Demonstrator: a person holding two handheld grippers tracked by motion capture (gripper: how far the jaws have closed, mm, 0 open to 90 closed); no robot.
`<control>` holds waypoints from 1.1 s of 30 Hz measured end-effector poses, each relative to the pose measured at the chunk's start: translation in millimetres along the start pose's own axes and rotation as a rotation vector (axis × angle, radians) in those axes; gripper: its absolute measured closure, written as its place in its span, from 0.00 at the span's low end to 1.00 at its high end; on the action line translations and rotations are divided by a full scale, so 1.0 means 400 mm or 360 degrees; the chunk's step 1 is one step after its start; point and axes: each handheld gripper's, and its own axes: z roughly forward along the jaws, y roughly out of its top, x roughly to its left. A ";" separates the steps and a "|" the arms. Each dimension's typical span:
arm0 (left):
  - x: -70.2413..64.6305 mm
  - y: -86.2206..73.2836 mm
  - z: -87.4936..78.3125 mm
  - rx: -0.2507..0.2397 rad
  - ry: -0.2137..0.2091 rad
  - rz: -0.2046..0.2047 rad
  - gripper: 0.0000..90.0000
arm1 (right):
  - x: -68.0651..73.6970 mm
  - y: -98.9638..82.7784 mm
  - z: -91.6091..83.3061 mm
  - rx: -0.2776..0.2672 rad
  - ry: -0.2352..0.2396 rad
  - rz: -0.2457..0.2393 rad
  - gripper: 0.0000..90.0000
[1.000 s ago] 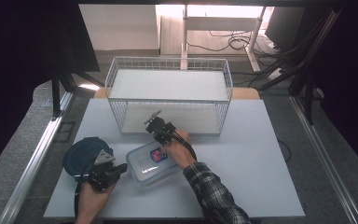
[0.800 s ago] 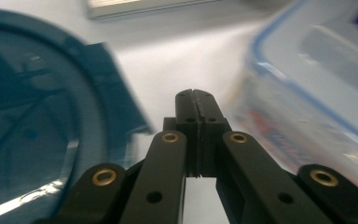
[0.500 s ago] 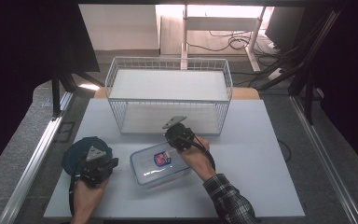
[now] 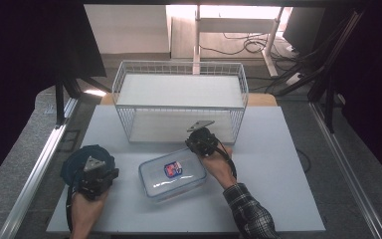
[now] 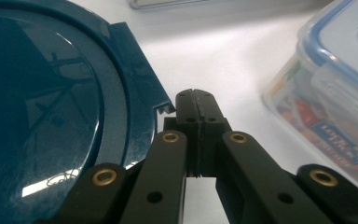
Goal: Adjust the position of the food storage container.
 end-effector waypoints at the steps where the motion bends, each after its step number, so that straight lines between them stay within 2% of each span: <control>1: 0.003 -0.002 -0.002 -0.0001 0.0002 -0.0008 1.00 | -0.002 0.001 0.007 0.0009 -0.0002 0.0002 0.93; 4: 0.005 -0.004 -0.006 0.0009 0.0007 -0.0012 1.00 | -0.006 0.003 0.015 0.0024 0.0000 0.0003 0.92; 5: -0.002 -0.004 -0.007 0.0010 0.0007 -0.0006 1.00 | -0.010 0.003 0.023 0.0034 0.0037 0.0027 0.97; 7: -0.014 -0.003 -0.004 0.0002 -0.0062 -0.0008 1.00 | -0.015 0.004 0.025 0.0050 0.0086 0.0049 0.99; 9: -0.039 0.003 0.009 0.0011 -0.0117 0.0022 1.00 | -0.016 0.006 0.021 0.0085 0.0102 0.0044 0.99; 13: -0.085 0.011 0.051 0.0075 -0.0187 0.0076 1.00 | -0.007 -0.001 0.001 0.0155 0.0119 0.0012 0.99; 15: -0.105 0.012 0.066 0.0104 -0.0214 0.0101 1.00 | 0.000 -0.017 -0.017 0.0156 0.0123 0.0002 0.99; 17: -0.117 0.014 0.072 0.0122 -0.0248 0.0117 1.00 | 0.004 -0.034 -0.033 0.0146 0.0117 0.0027 0.99; 18: -0.127 0.014 0.075 0.0129 -0.0275 0.0121 1.00 | 0.007 -0.046 -0.044 0.0140 0.0092 0.0030 0.99; 20: -0.141 0.014 0.081 0.0156 -0.0259 0.0142 1.00 | 0.007 -0.077 -0.072 0.0134 0.0010 0.0037 0.99; 22: -0.146 0.013 0.082 0.0155 -0.0252 0.0141 1.00 | -0.004 -0.109 -0.104 0.0113 0.0061 0.0120 0.98; 24: -0.148 0.014 0.081 0.0167 -0.0278 0.0128 1.00 | -0.005 -0.123 -0.116 0.0112 0.0062 0.0142 0.98; 25: -0.151 0.013 0.083 0.0167 -0.0285 0.0121 1.00 | -0.005 -0.146 -0.134 0.0128 0.0056 0.0149 0.98; 26: -0.157 0.017 0.085 0.0174 -0.0286 0.0130 1.00 | -0.003 -0.189 -0.153 0.0143 0.0079 0.0181 0.98; 28: -0.168 0.021 0.093 0.0176 -0.0302 0.0134 1.00 | -0.002 -0.228 -0.162 0.0177 0.0159 0.0245 0.99; 29: -0.175 0.024 0.096 0.0175 -0.0294 0.0151 1.00 | -0.001 -0.241 -0.164 0.0189 0.0174 0.0272 0.99; 33: -0.186 0.032 0.105 0.0174 -0.0322 0.0164 1.00 | 0.010 -0.276 -0.185 0.0223 0.0141 0.0288 0.99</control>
